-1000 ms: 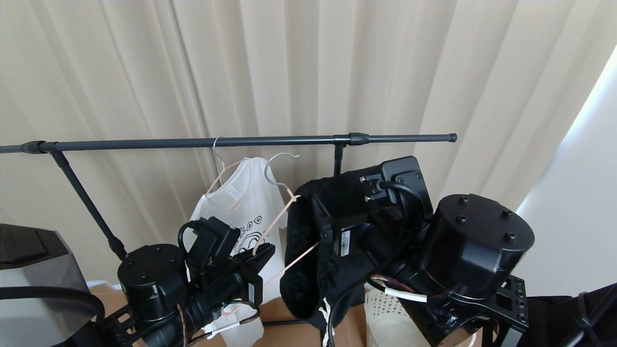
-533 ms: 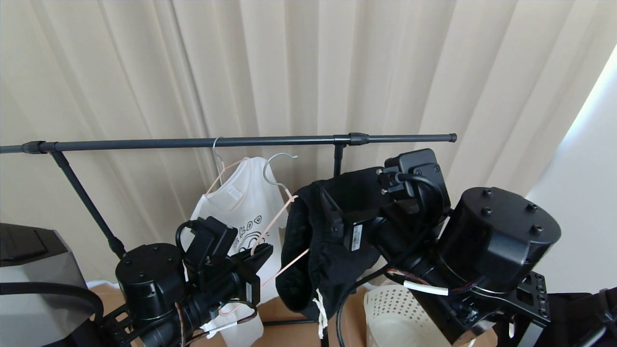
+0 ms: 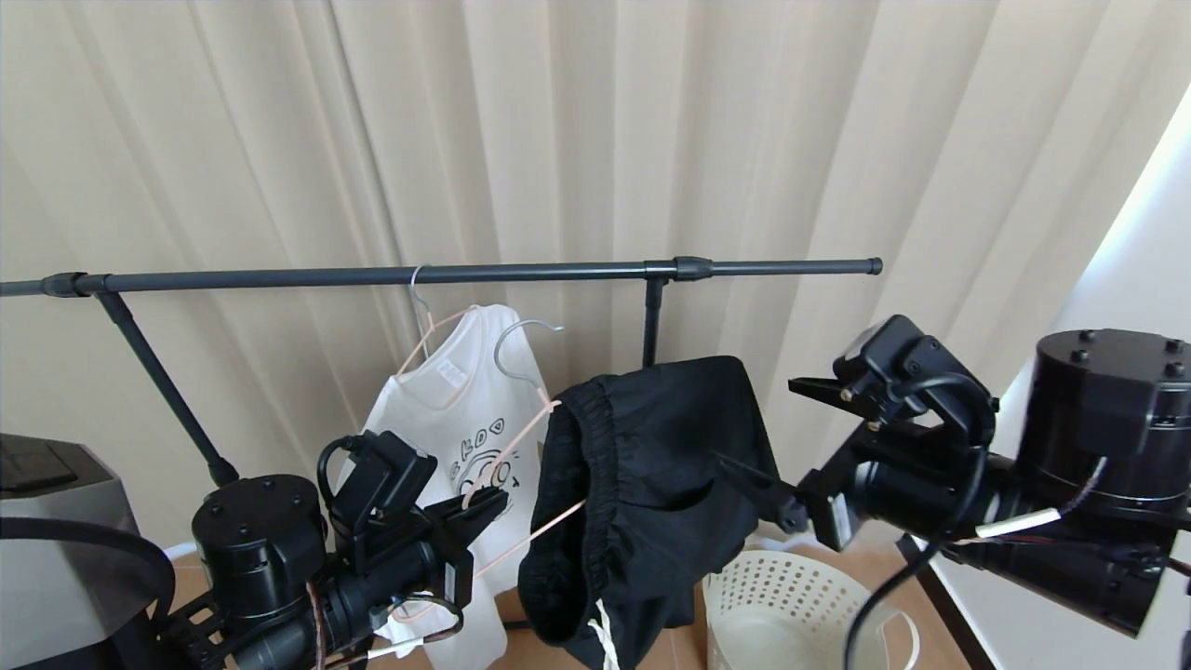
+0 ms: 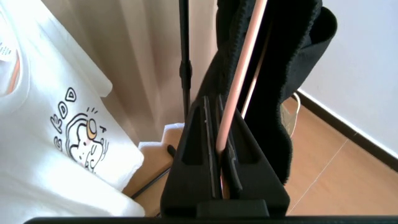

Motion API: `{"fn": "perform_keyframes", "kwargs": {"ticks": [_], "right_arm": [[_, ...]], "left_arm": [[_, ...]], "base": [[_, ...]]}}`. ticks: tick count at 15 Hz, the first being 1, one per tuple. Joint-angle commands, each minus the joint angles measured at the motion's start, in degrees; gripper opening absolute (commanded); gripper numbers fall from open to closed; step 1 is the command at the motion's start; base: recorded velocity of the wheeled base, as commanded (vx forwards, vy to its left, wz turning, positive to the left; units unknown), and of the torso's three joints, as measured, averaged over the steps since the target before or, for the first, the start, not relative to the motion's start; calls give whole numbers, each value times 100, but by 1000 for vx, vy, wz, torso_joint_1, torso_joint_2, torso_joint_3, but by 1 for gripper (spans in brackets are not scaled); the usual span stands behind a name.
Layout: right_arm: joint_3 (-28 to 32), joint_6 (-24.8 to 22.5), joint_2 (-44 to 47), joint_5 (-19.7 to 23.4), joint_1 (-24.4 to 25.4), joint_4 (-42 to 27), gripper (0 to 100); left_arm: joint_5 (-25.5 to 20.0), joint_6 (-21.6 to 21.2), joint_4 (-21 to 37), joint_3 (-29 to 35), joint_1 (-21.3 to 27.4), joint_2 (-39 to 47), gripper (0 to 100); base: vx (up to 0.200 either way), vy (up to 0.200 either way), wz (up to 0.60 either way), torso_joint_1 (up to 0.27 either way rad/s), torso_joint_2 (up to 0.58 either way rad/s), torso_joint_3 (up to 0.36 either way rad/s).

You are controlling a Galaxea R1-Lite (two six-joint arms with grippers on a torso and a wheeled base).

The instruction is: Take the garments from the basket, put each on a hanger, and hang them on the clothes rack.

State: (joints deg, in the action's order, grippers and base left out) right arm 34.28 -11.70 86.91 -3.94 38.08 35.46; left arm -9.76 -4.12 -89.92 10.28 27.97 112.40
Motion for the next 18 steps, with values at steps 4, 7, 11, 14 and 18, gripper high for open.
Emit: {"fn": "perform_keyframes", "kwargs": {"ticks": [4, 7, 11, 14, 18], "right_arm": [[-9, 19, -807, 174, 279, -830, 100], [44, 133, -763, 174, 648, -1358, 100], [281, 1522, -165, -705, 1368, -1402, 100], [624, 2155, 248, -1048, 1597, -1367, 100], [1248, 2629, 1056, -2137, 1931, -1358, 100]], "left_arm": [[10, -1, -8, -17, 7, 1, 0], [18, -10, -8, 1, 34, 28, 0], [71, -1, -8, 9, 192, 37, 0], [177, -1, -8, 18, 236, 37, 0], [185, 8, -8, 53, 244, 45, 0]], "base": [[0, 0, 0, 0, 0, 0], [0, 0, 0, 0, 0, 0], [0, 0, 0, 0, 0, 0], [0, 0, 0, 0, 0, 0], [0, 0, 0, 0, 0, 0]]}}
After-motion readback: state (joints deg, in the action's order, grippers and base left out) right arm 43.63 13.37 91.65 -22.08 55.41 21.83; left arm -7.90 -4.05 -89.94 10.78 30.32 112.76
